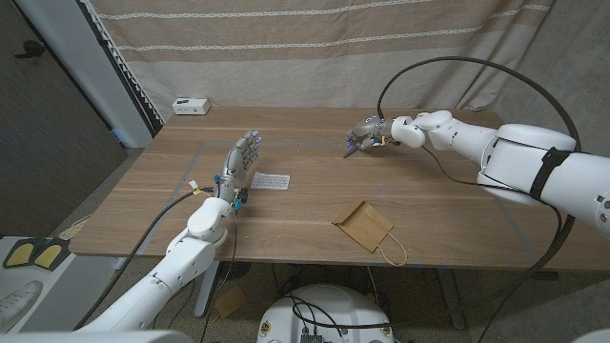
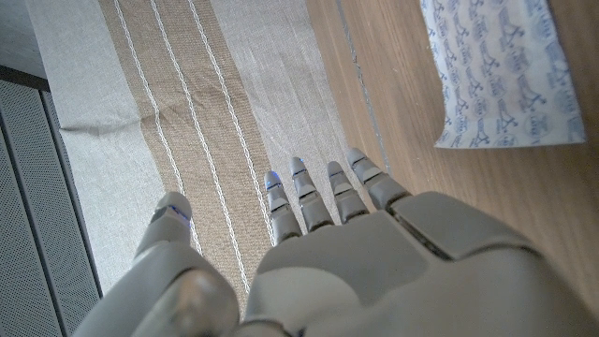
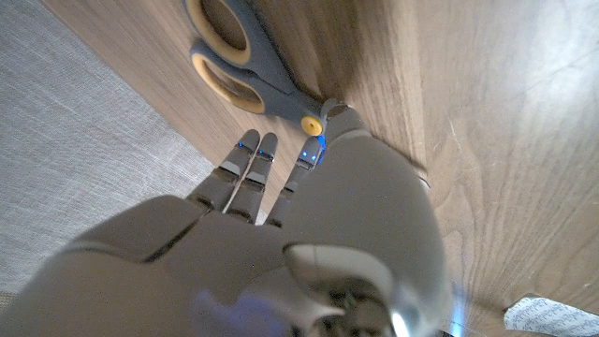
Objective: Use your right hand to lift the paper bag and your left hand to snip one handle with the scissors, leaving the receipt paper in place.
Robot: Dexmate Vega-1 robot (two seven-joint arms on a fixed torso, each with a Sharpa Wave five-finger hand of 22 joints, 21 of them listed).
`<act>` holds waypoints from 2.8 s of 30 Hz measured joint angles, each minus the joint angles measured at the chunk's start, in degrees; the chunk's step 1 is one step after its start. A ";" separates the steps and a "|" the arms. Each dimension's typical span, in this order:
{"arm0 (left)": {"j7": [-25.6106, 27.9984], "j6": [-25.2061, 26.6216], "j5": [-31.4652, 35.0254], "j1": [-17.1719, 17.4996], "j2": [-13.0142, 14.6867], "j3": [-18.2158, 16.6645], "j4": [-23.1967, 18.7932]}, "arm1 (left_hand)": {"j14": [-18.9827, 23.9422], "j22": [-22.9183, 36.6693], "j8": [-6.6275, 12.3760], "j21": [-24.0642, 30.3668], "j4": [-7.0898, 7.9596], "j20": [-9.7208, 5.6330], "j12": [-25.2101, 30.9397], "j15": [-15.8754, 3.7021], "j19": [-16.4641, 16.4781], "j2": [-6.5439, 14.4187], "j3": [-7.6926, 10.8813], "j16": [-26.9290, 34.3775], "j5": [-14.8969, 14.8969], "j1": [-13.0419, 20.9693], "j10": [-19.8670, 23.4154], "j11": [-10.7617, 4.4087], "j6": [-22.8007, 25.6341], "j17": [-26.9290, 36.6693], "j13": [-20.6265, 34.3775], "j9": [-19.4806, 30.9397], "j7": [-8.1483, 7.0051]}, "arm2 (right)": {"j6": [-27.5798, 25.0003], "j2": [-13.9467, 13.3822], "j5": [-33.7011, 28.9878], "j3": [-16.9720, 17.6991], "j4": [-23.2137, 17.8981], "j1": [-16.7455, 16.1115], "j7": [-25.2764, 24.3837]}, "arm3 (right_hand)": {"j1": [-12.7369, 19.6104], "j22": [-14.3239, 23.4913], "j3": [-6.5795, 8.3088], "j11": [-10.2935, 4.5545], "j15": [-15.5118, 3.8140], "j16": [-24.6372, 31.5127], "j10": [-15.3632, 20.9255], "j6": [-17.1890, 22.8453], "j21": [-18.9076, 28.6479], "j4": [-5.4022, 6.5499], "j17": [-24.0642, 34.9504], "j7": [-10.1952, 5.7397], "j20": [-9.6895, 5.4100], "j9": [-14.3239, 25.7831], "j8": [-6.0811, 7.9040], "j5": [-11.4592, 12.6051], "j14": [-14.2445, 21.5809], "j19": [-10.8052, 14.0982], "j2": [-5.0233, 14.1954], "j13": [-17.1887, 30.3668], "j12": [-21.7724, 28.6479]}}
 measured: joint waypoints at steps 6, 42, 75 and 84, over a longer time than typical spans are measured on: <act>0.06 -0.13 0.00 0.21 0.05 -0.11 -0.12 | 0.00 0.00 0.00 0.00 -0.25 0.00 0.00 0.01 0.00 0.00 -0.24 0.00 0.00 0.00 0.50 -0.10 0.00 0.00 0.00 0.00 0.00 | 0.01 0.71 1.21 -1.04 1.28 -0.13 -0.91 | 0.97 1.12 0.24 0.51 -0.18 1.49 2.37 -0.77 2.97 -0.24 1.41 0.19 -0.10 4.28 5.14 -0.64 5.30 1.92 -0.37 3.44 2.68; 0.80 -0.69 0.28 0.92 -0.31 -0.21 -0.52 | -0.01 0.00 0.00 0.00 0.15 -0.32 0.00 0.02 0.31 0.31 -0.64 0.00 0.00 -0.31 0.49 -0.10 0.31 0.00 0.00 0.00 0.31 | -2.73 2.77 9.99 -2.02 3.52 -1.34 2.08 | 9.27 8.15 2.98 0.91 3.63 9.75 10.36 -12.85 26.41 -1.58 -0.44 4.05 0.01 3.44 5.65 -8.68 22.01 4.23 -1.09 0.52 0.61; 1.62 -0.77 0.77 2.35 -0.25 -0.18 -2.32 | 0.40 0.00 0.00 0.00 0.15 -0.31 0.00 0.02 0.31 0.61 -1.11 0.00 0.00 -0.61 0.71 -0.33 0.71 0.00 0.00 0.00 0.72 | -2.61 1.57 15.42 -0.56 3.69 -1.76 5.24 | 10.24 7.67 3.49 0.99 3.49 10.41 11.89 -14.47 32.67 -1.26 -0.45 4.46 -0.06 -1.48 -1.21 -9.12 21.79 1.45 -1.04 1.23 0.84; 1.66 -0.77 0.80 2.72 -0.15 -0.21 -2.76 | 0.40 0.00 0.00 0.00 0.15 -0.31 0.00 0.02 0.31 0.61 -1.11 0.00 0.00 -0.61 0.71 -0.32 0.71 0.00 0.00 0.00 0.72 | 0.94 -0.08 16.70 2.17 2.16 -1.98 9.20 | 10.38 7.47 3.88 1.03 4.53 10.47 9.74 -14.46 34.38 -1.35 -17.85 4.45 0.03 -2.42 -2.47 -9.52 20.76 0.95 -0.89 2.25 1.04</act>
